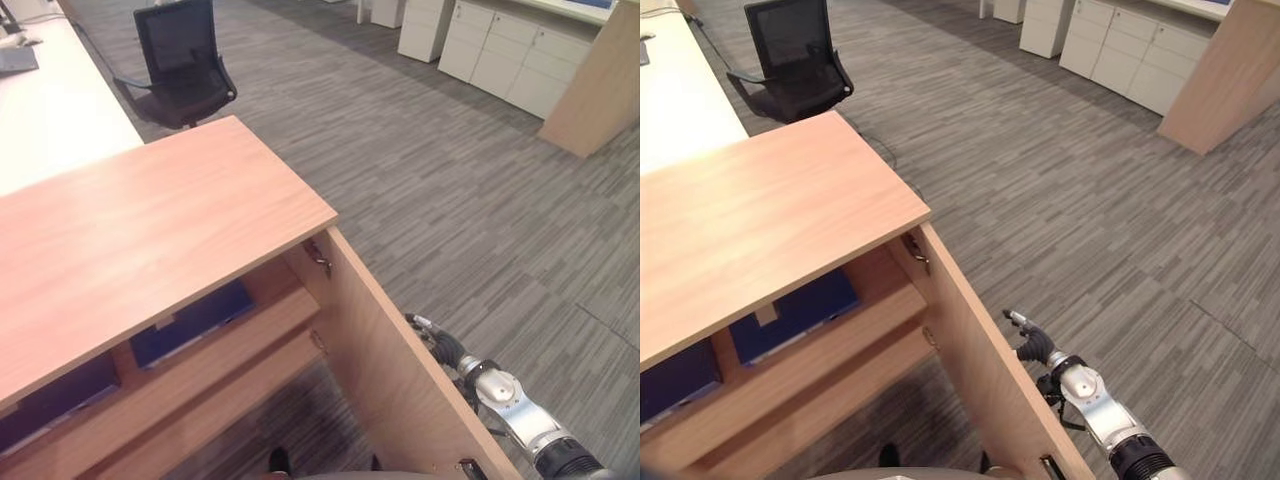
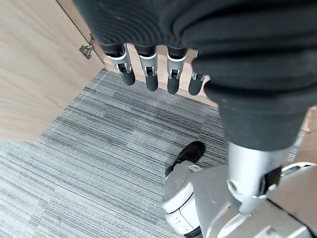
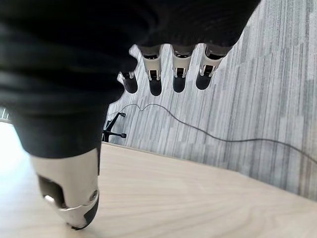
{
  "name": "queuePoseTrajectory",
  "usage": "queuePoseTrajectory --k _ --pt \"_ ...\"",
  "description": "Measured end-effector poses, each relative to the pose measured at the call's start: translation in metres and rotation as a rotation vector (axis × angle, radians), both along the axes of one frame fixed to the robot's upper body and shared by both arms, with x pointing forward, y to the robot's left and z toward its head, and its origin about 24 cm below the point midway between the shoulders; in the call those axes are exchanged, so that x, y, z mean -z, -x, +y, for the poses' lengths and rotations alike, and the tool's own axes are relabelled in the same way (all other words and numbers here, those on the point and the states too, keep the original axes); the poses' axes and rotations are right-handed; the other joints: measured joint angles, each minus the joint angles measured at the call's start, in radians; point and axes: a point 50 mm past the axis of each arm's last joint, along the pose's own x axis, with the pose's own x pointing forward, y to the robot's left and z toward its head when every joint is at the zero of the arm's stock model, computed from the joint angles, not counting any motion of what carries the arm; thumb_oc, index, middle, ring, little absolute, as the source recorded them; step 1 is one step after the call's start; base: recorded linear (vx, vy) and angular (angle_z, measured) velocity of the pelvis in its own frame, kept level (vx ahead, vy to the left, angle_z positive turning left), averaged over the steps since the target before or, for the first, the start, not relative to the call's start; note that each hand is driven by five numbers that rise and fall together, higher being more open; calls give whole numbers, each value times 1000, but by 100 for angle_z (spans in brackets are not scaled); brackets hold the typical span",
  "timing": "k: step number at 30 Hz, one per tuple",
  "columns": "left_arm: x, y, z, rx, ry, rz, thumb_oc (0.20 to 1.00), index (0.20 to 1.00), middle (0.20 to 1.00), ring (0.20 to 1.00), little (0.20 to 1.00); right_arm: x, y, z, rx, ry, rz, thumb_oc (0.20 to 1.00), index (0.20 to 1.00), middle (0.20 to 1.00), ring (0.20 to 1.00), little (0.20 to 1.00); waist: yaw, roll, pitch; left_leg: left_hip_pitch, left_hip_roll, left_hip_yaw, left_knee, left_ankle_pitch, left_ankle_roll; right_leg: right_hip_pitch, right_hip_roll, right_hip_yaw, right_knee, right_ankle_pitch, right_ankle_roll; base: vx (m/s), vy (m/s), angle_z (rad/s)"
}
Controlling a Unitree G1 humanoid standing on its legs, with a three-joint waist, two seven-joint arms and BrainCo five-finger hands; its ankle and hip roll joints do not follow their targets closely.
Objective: Put the empty folder in the office cabinet
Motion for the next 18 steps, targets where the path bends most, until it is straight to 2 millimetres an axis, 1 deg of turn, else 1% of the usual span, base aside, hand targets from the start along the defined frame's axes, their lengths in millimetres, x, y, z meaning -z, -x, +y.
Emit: queuePoseTrajectory --k 6,11,12,14,15,16,17,18 --pt "0 0 1 -6 -6 -5 1000 1000 1000 1000 1000 1 -1 -1 5 3 5 1000 1000 1000 1000 1000 2 1 1 0 0 -8 0 0 0 2 0 -4 -2 -1 2 0 -34 2" --pt "-1 -2 4 -6 -17 -9 1000 1000 1000 1000 1000 3 0 0 -5 10 14 1000 1000 1000 1000 1000 -1 4 2 -1 9 -6 4 4 -4 2 5 -2 -4 -4 1 -1 -194 -1" --pt "-2 -2 7 -6 -23 -11 1000 1000 1000 1000 1000 2 0 0 -6 13 14 1000 1000 1000 1000 1000 -1 8 4 -4 14 -5 8 4 -4 -2 9 -2 -4 -6 -1 6 -102 -2" --pt "-3 -2 10 -4 -29 -10 1000 1000 1000 1000 1000 2 0 0 -9 13 15 1000 1000 1000 1000 1000 -1 29 16 -5 23 -6 5 8 -10 -2 20 -1 -3 -7 -4 -112 -263 4" --pt "-3 -5 10 14 -28 -11 1000 1000 1000 1000 1000 3 0 -2 -1 9 16 1000 1000 1000 1000 1000 -9 43 18 -35 31 -23 35 13 -15 -10 33 -10 4 -7 -5 -176 -328 41" --pt "-8 -27 12 88 -40 -60 1000 1000 1000 1000 1000 2 -2 -7 11 16 18 1000 1000 1000 1000 1000 -4 46 37 -111 45 -40 92 21 -27 -66 40 -36 39 -21 -23 -169 -200 48" --pt "-12 -43 14 103 -44 -109 1000 1000 1000 1000 1000 -1 -7 -7 3 24 6 1000 1000 1000 1000 1000 6 48 64 -137 59 -58 101 43 -54 -83 56 -44 57 -21 -39 -195 -169 58" --pt "-17 -64 17 108 -55 -159 1000 1000 1000 1000 1000 -4 -12 -3 -9 26 -6 1000 1000 1000 1000 1000 22 32 95 -164 65 -93 102 130 -103 -101 66 -63 71 -21 -74 -168 -118 46"
